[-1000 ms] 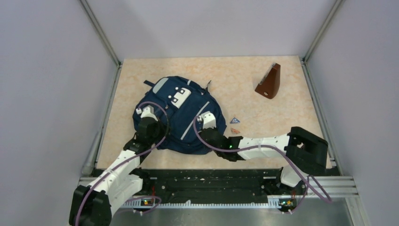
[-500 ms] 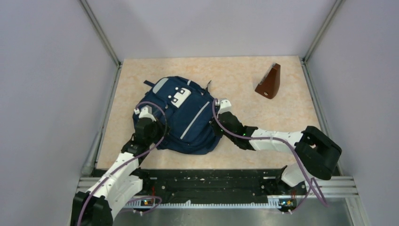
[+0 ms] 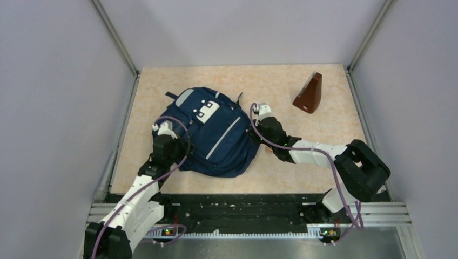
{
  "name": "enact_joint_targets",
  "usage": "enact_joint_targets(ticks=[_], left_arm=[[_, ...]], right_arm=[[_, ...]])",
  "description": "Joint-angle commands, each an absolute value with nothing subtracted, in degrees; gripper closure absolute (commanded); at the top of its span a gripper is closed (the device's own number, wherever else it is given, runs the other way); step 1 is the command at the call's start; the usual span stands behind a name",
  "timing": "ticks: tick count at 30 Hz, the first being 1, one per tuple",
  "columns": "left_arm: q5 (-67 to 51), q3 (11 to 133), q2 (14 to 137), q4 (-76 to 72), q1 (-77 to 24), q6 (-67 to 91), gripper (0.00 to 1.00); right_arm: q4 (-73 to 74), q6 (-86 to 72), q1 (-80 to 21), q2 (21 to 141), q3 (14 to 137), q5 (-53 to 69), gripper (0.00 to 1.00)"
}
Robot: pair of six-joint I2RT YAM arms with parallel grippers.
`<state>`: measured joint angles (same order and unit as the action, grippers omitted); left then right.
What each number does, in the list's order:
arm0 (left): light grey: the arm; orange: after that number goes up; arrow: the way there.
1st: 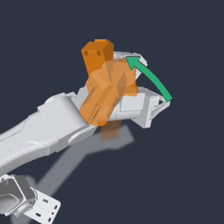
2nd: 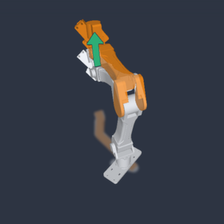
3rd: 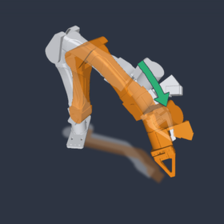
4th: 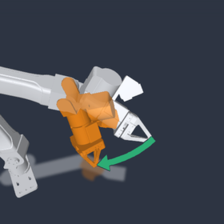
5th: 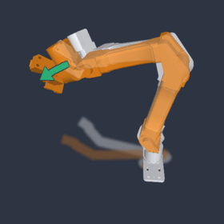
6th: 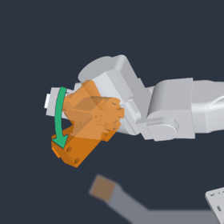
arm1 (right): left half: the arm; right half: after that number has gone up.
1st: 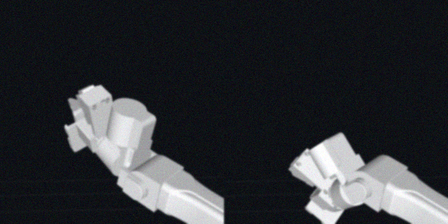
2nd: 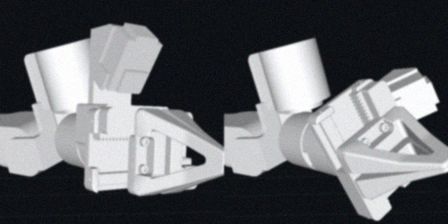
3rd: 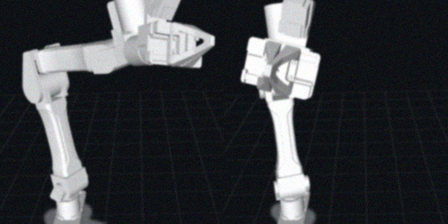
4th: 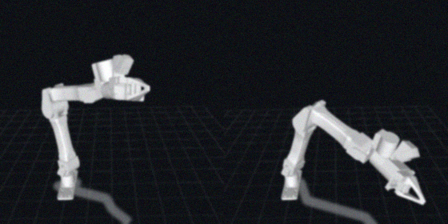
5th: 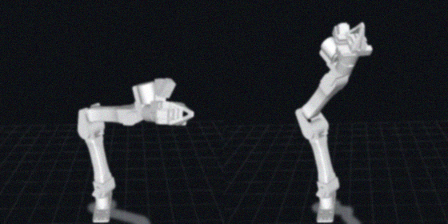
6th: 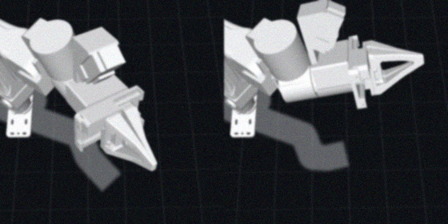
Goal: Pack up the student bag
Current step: Zip the student bag at the center of the board.
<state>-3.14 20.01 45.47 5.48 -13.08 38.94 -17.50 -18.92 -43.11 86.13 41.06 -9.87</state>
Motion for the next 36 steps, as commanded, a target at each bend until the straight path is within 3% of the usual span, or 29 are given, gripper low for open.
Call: enact_joint_targets(ticks=[1, 9, 10, 11, 12, 14, 15, 16, 21, 26, 36], left_arm=[[6.86, 20.75, 44.4, 8.06, -9.15, 34.59, 1.0], [5.3, 22.04, 44.64, 9.32, -6.77, 31.85, 1.0], [4.72, 23.01, 44.67, 10.0, -6.77, 31.14, 0.95], [3.01, 24.0, 44.68, 10.48, -6.77, 29.64, 0.81], [1.23, 25.29, 44.8, 10.87, -6.97, 28.42, 0.59], [0.27, 28.2, 44.91, 11.58, -7.77, 28.6, 0.29], [0.4, 29.35, 44.82, 11.72, -8.89, 28.38, 0.18], [1.68, 30.35, 44.66, 12.17, -10.38, 27.92, 0.14], [11.57, 35.28, 46.14, 12.02, -24.78, 22.14, 0.11], [10.16, 36.38, 53.6, 4.3, -36.4, 17.59, 0.11], [15.54, 39.7, 70.82, -9.09, -50.84, 6.71, 0.07]], right_arm=[[-17.85, -9.66, -37.7, 88.81, 43.69, -19.83, 1.0], [-19.47, 1.3, -36.74, 91.67, 46.28, -18.19, 1.0], [-18.3, 2.43, -36.74, 91.55, 46.84, -15.6, 1.0], [-17.61, 2.91, -36.74, 91.43, 47.44, -13.88, 1.0], [-17.51, 2.99, -36.74, 91.29, 47.54, -12.52, 1.0], [-17.54, 2.28, -36.74, 91.07, 47.55, -11.0, 1.0], [-17.61, 1.54, -36.74, 90.98, 47.47, -10.36, 1.0], [-17.54, 0.91, -36.74, 90.97, 47.51, -9.85, 1.0], [-15.46, -4.41, -36.74, 90.54, 48.16, -6.49, 1.0], [-13.9, -6.25, -36.74, 90.59, 48.72, -6.0, 1.0], [-11.39, -8.15, -36.74, 89.71, 50.26, -4.23, 1.0]])
